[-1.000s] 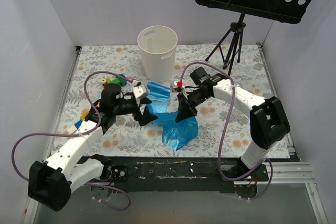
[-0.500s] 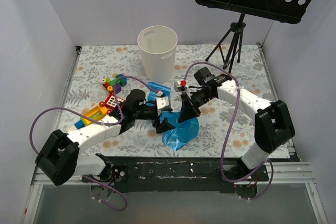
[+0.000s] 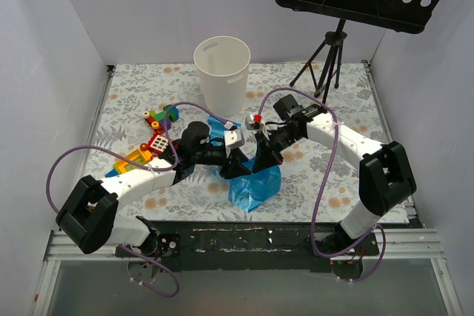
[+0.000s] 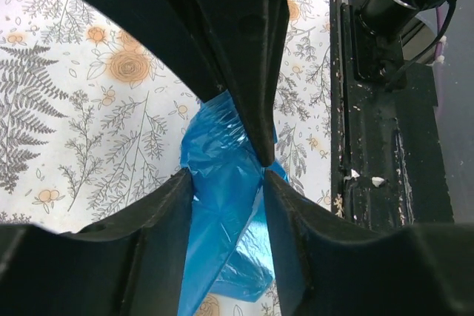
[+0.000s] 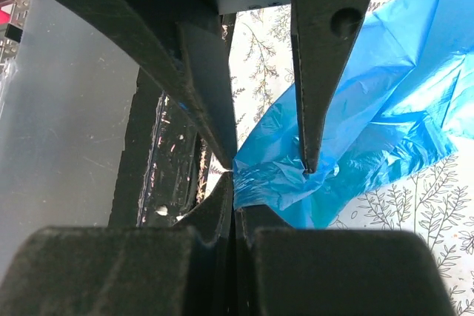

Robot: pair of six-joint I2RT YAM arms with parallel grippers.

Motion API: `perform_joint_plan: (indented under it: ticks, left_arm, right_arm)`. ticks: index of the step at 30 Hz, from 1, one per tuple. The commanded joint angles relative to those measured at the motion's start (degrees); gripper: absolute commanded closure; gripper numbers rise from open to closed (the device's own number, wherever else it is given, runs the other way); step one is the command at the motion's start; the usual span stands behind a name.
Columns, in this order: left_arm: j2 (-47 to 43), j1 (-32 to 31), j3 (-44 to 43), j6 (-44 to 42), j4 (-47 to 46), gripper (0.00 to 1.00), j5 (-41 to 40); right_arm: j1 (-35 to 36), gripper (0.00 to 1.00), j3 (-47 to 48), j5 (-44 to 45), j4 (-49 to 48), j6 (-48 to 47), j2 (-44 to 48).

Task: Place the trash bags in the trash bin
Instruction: Tear the trash bag at the center of the board.

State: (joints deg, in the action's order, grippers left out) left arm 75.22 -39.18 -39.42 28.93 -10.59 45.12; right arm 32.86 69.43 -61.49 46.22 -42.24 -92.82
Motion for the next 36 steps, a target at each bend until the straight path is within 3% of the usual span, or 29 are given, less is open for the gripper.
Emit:
perform_joint_plan:
  ticks: [1,8,12,14,16,18,20,22,24,26,32,36]
  left_arm:
    - [0.8,-0.1,-1.6,1.5,-0.5,0.65,0.8]
    - [1.9,-0.1,-1.6,2.5,-1.4,1.00,-2.4]
    - [1.9,-0.2,-1.4,4.4,-2.2,1.00,-5.8]
    - [1.4,-0.1,-0.5,8.8,-4.3,1.00,-11.3]
    - [0.8,-0.1,1.4,18.0,-7.6,1.00,-22.4]
    - [1.3,-0.1,2.5,28.8,-7.2,1.00,-39.0]
    - [4.7,-0.1,1.0,37.3,-2.4,1.00,-47.5]
    - [7.6,0.6,0.5,44.8,0.0,1.00,-50.3]
    - [7.8,0.5,2.8,46.3,-2.6,1.00,-50.7]
    - [8.3,0.5,3.4,45.2,-1.9,1.00,-50.3]
    - [7.0,0.7,3.4,28.8,-2.6,1.00,-41.0]
    - [5.8,0.7,3.0,18.1,-3.5,1.00,-46.9]
  right_arm:
    - [0.2,0.99,1.9,-0.3,0.4,-0.7,0.6]
    - [0.2,0.99,1.9,-0.2,-0.6,0.1,0.4]
    - [0.4,0.99,1.8,-4.0,0.9,-2.8,0.8]
    - [1.7,0.99,2.7,-5.8,0.5,-1.6,0.4]
    - [3.8,0.99,3.3,-6.9,-0.5,-1.3,0.0]
    - [6.9,0.99,3.4,-7.8,-1.5,-0.9,0.0]
    - [8.4,0.99,3.1,-10.7,-5.0,2.6,0.4]
    - [8.4,0.99,2.5,-12.7,-6.6,5.2,0.5]
    - [8.2,0.99,1.9,-12.3,-5.8,4.5,1.2]
    - [7.7,0.99,2.2,-9.9,-4.4,3.5,2.5]
    - [0.7,0.99,1.1,4.7,-2.2,4.0,8.2]
    - [-4.6,0.99,-3.0,18.2,-5.2,6.5,13.5]
